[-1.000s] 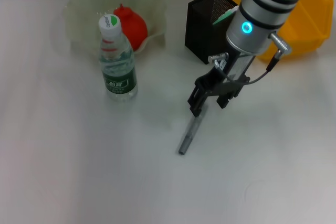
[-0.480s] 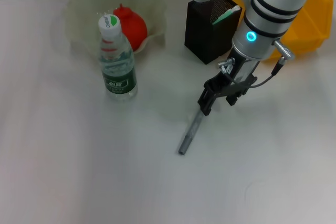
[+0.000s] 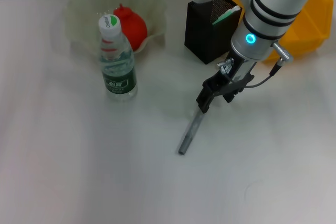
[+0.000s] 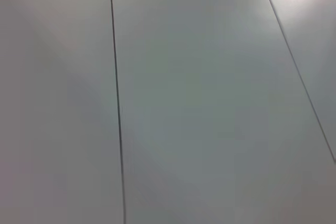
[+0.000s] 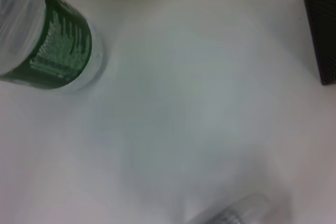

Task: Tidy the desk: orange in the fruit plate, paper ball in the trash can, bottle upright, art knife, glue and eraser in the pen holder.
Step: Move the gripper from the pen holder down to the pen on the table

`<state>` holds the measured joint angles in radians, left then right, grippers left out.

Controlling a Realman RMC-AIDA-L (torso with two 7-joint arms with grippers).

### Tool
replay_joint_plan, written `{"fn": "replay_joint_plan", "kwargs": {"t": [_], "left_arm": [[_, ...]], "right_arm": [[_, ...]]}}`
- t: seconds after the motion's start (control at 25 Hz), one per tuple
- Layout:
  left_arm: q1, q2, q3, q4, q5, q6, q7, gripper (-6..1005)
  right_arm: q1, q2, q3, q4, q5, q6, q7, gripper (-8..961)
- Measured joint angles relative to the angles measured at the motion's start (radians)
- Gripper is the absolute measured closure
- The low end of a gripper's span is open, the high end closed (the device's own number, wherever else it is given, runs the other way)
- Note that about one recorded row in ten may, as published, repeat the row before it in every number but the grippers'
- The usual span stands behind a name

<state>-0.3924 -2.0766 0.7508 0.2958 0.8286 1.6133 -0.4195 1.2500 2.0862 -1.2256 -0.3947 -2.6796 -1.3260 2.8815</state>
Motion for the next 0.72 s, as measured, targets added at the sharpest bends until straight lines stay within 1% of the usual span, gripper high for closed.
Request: {"fn": "replay_joint_plan", "kwargs": {"t": [0.32, 0.52, 0.6, 0.72], "left_arm": [[-0.029, 0.000, -0.002, -0.037, 0.000, -0.004, 0.041, 381], [-0.031, 0.001, -0.005, -0.037, 0.000, -0.008, 0.041, 381], [-0.031, 0.001, -0.005, -0.037, 0.000, -0.009, 0.041, 381], [-0.031, 0.001, -0.004, -0.037, 0.000, -0.011, 0.041, 381]], "right_arm": [[-0.001, 0.002, 0.001, -0.006, 0.001, 0.009, -0.017, 261], [-0.014, 0.002, 0.005, -0.072, 0.004, 0.006, -0.025, 261], [-0.034, 0.001, 0.011, -0.099, 0.048, 0.011, -0.057, 261], [-0.054, 0.000, 0.007, -0.103, 0.150, 0.029, -0.111, 261]]}}
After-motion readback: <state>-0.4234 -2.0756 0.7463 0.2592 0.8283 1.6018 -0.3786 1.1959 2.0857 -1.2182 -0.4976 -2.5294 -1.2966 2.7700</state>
